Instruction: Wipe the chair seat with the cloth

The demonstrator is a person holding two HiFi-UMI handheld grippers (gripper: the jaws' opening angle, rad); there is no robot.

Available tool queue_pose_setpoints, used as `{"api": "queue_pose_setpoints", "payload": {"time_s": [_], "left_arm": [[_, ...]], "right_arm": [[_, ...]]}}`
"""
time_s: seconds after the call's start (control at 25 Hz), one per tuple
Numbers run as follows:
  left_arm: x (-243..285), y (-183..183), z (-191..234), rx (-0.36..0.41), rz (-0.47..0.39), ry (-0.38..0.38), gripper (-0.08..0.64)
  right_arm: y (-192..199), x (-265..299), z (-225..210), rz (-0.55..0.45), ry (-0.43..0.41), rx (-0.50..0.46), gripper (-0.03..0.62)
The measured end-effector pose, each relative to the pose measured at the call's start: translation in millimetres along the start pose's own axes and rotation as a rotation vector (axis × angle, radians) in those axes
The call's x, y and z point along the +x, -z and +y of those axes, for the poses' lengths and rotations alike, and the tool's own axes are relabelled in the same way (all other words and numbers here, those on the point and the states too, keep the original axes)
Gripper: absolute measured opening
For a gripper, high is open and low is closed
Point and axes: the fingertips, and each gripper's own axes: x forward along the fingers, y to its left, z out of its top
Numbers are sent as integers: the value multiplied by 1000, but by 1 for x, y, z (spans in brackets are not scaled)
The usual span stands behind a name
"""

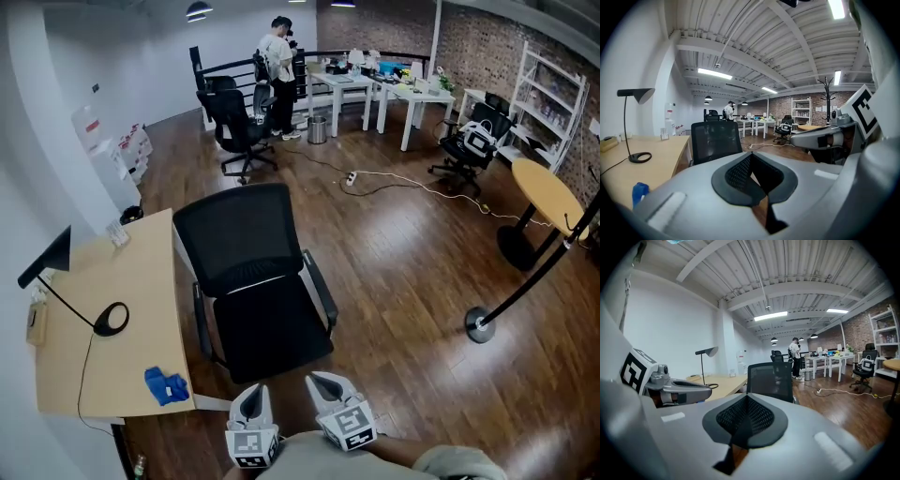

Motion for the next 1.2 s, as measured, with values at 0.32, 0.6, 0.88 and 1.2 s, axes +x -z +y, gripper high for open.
{"api": "queue_pose_setpoints", "payload": {"time_s": [0.32, 0.6, 0.88, 1.2], "left_arm": [[-2, 3, 15, -15, -2, 52, 5], [0, -2, 15, -12, -9, 72, 5], [-4, 0, 13, -19, -12, 64, 5], [-9, 1, 4, -16, -12, 61, 5]], "right_arm": [[1, 8, 16, 29, 22, -11, 2], [1, 7, 14, 37, 35, 7, 2], [5, 4, 17, 43, 27, 11, 2], [7, -6, 15, 44, 23, 19, 2]]}}
